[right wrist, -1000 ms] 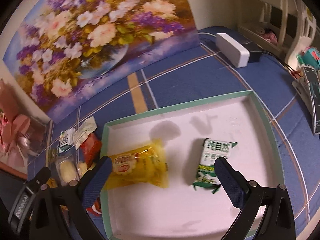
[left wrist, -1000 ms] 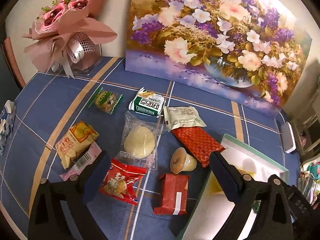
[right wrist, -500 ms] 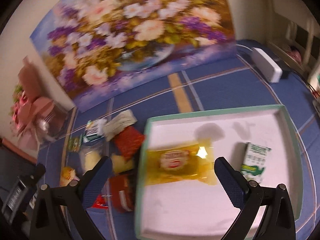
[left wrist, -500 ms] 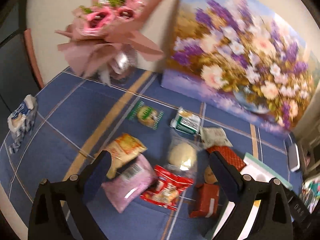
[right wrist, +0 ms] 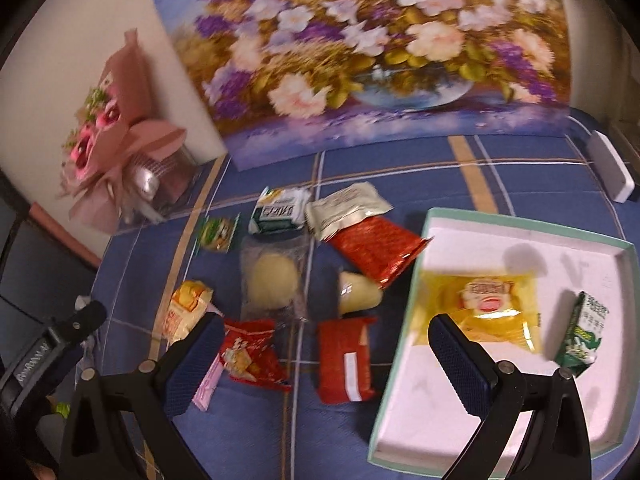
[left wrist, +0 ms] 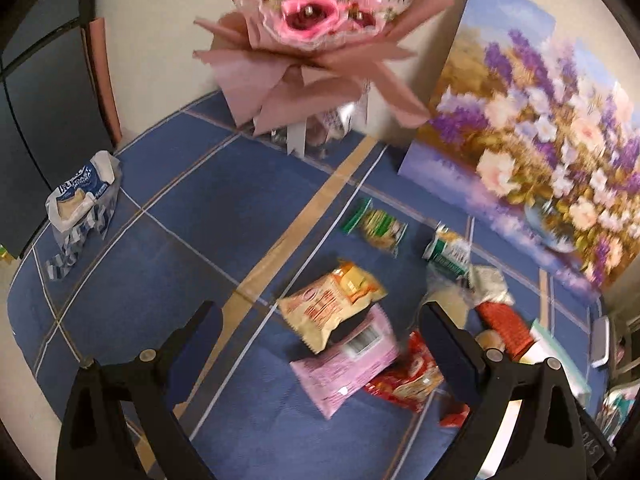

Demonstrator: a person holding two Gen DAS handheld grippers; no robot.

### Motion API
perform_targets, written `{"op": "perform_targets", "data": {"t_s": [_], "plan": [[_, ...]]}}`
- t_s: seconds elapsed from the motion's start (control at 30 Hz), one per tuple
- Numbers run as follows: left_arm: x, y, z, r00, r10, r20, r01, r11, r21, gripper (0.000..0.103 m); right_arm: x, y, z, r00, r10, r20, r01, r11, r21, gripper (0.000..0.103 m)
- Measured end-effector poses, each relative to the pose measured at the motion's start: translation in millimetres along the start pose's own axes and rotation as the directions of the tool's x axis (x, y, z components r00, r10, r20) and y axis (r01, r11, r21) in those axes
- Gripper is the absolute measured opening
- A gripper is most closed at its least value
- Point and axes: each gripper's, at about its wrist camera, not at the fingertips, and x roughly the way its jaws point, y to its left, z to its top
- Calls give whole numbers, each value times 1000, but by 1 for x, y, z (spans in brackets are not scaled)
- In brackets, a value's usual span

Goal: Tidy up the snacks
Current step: 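Withdraw both tools from the tray back toward the snack pile, then grasp pink pastry pack with left tool while right tool grasps red rectangular pack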

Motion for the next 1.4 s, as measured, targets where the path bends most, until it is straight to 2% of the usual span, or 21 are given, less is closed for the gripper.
{"op": "perform_targets", "data": {"t_s": [0.17, 0.23, 0.37, 0.43, 0.5, 0.6, 0.7, 0.8, 0.9, 0.97, 1.2, 1.4], "plan": [[25, -10, -9, 996, 30, -84, -24, 997, 74, 98, 18, 11, -7, 998, -23, -54, 20, 999, -48, 86], [37, -15, -14, 992, 26, -122, -15, 996, 89, 98, 28, 11, -11, 996, -34, -88, 30, 998, -55, 76], [63, -22, -24, 980, 38, -194, -15, 993, 118, 98, 47, 8, -18, 988, -56, -145, 48, 997, -60, 72], [73, -24, -29, 974, 45, -224, -17, 992, 128, 98, 55, 6, -22, 983, -72, -167, 62, 996, -66, 65], [81, -26, -34, 969, 49, -243, -16, 991, 134, 96, 61, 3, -25, 980, -78, -185, 67, 996, -64, 64], [90, -28, -39, 963, 53, -263, -15, 989, 147, 86, 69, 1, -29, 973, -90, -212, 77, 995, -68, 60], [94, -31, -43, 959, 42, -279, -1, 990, 143, 79, 71, 1, -31, 971, -106, -213, 89, 992, -87, 56], [98, -31, -44, 956, 16, -293, 21, 992, 121, 65, 71, 2, -32, 970, -112, -215, 93, 991, -100, 50], [100, -30, -45, 953, -5, -302, 36, 995, 96, 61, 77, 0, -36, 964, -115, -240, 93, 991, -98, 45], [99, -29, -45, 953, -24, -303, 50, 996, 78, 53, 79, 1, -38, 961, -118, -249, 95, 990, -103, 43], [97, -34, -44, 952, -35, -303, 57, 996, 64, 45, 82, 2, -39, 959, -122, -255, 98, 990, -105, 42], [80, -37, -33, 963, -51, -263, 68, 996, 57, 43, 63, 2, -24, 974, -90, -209, 77, 995, -70, 42]]}}
